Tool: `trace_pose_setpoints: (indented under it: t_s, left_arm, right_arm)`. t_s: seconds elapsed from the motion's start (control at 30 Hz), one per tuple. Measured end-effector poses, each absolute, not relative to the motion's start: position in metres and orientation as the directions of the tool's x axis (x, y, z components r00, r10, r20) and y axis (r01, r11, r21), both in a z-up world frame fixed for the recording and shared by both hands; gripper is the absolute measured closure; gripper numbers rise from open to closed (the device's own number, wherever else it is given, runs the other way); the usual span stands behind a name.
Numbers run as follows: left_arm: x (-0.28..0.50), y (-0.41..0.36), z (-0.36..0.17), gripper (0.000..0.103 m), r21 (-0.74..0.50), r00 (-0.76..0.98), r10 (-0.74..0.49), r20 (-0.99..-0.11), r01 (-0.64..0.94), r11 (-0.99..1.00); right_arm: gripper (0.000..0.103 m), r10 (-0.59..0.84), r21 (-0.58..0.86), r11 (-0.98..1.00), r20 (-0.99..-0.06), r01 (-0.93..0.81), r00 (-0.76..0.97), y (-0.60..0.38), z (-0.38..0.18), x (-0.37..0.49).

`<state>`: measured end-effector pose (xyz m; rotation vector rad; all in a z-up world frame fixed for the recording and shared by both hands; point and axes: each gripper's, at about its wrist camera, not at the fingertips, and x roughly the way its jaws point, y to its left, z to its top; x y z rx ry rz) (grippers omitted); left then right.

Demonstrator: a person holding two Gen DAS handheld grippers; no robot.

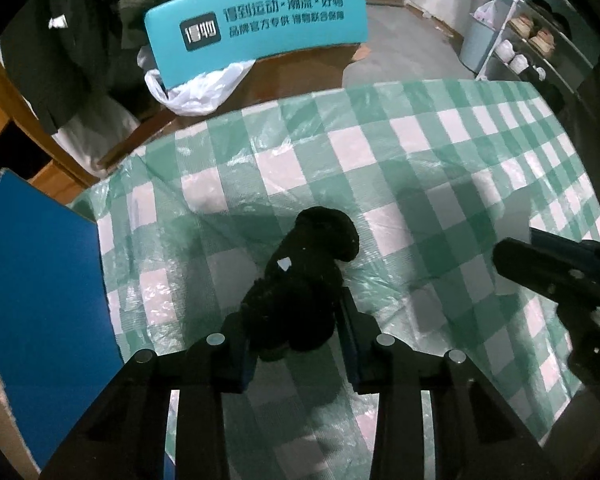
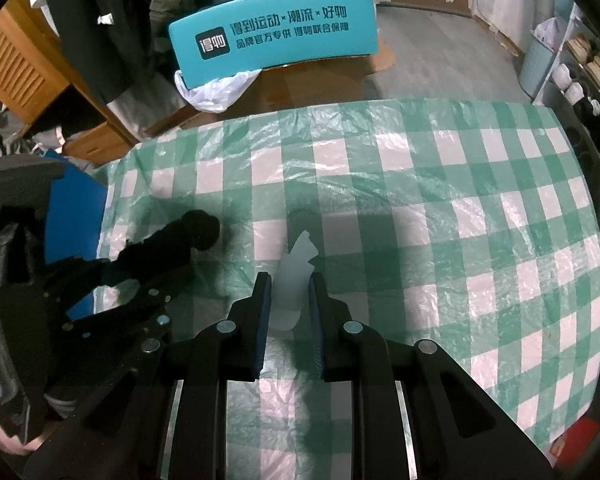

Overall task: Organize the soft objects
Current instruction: 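Carry white bottle with right tool while left tool carries black sock to box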

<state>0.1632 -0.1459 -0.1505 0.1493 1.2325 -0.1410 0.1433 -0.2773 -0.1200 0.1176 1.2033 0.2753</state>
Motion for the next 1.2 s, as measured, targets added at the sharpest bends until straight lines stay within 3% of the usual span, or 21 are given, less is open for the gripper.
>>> trace_pose_setpoints:
  t_s: [1.2]
  left_arm:
    - [0.092, -0.111, -0.065, 0.068, -0.020, 0.423, -0.068, -0.904, 0.117, 0.993]
  right_arm:
    - [0.086, 0.305, 0.207, 0.943, -0.854, -0.262, 0.421, -0.254, -0.050, 0.098]
